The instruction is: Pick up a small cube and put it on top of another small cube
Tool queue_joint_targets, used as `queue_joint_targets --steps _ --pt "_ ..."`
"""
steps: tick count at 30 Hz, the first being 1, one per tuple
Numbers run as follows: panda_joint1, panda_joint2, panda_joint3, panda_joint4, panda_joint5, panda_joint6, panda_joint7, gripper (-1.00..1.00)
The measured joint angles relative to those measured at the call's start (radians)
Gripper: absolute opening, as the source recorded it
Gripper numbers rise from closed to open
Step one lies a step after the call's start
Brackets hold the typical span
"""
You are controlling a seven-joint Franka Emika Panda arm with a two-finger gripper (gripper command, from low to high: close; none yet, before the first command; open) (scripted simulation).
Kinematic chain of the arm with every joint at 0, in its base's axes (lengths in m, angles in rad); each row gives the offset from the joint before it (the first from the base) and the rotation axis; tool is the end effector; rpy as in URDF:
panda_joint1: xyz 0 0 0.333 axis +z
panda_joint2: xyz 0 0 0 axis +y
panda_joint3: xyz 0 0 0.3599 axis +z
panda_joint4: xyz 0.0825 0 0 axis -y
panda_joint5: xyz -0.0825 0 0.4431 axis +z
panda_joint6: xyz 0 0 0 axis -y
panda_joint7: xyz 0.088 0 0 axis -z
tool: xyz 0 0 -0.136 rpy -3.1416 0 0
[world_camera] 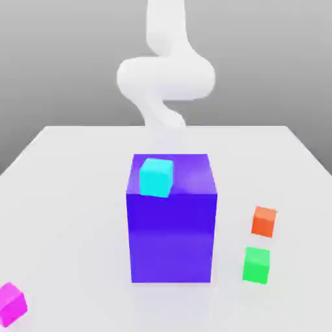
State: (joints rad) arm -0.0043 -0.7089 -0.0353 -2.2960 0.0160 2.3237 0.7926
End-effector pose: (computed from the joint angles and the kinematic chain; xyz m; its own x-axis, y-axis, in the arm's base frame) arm 0.4289 -0.0210 0.6933 0.4970 -0.7460 0.4433 -0.5489 -0.6659 -0.5052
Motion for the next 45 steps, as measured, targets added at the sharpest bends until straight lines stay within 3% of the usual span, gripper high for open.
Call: queue_joint_targets --steps 18,30,34,35,41,45 --pt "-0.082 0.659 -0.229 0.029 0.172 0.170 -0.095 0.00" --pt "-0.217 1.085 -0.286 0.046 0.243 0.289 -0.127 0.00" --pt "-0.271 1.231 -0.235 0.077 0.305 0.384 -0.171 0.00" --pt "-0.282 1.258 -0.221 0.083 0.318 0.404 -0.181 -1.00" --pt "-0.288 1.272 -0.213 0.087 0.325 0.414 -0.185 -1.00" --pt "-0.253 1.172 -0.261 0.061 0.270 0.340 -0.146 -1.00"
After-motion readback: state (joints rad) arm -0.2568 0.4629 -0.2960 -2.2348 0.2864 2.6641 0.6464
